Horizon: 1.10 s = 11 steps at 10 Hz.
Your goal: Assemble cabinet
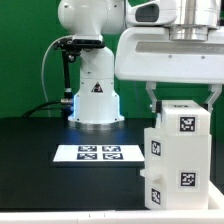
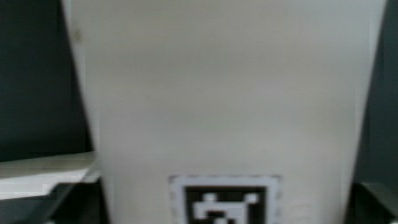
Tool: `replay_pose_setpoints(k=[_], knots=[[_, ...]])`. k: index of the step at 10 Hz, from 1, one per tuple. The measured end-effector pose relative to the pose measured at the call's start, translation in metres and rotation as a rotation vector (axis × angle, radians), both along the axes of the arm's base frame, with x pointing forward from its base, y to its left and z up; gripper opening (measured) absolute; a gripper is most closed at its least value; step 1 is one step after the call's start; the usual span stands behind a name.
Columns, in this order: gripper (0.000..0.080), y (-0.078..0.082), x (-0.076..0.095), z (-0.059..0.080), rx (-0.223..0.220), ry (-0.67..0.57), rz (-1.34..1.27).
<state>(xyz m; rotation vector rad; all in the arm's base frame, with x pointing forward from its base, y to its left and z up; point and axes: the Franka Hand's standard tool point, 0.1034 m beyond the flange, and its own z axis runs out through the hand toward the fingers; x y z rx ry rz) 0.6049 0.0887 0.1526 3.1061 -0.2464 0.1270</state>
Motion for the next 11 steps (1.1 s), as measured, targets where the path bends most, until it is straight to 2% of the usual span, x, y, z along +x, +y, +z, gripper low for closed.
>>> replay_pose_setpoints(k=[1,2,3,4,6,7,11], knots=[[0.0724,0.0,0.0,0.0,0.0,0.0,0.0],[0.0776,0.0,0.0,0.0,0.0,0.0,0.0],[0.0776,0.002,0.0,0.003,0.003,0.001,-0.002],[0.0795,0.008,-0.002,0.012,0.012,0.003,0.003],[0.0798,0.013,-0.005,0.041,0.032,0.051,-0.002],[0.0796,0.015,0.0,0.051,0.019,0.065,-0.017],[0.0796,0.015,0.002,0.05,0.018,0.061,-0.018]])
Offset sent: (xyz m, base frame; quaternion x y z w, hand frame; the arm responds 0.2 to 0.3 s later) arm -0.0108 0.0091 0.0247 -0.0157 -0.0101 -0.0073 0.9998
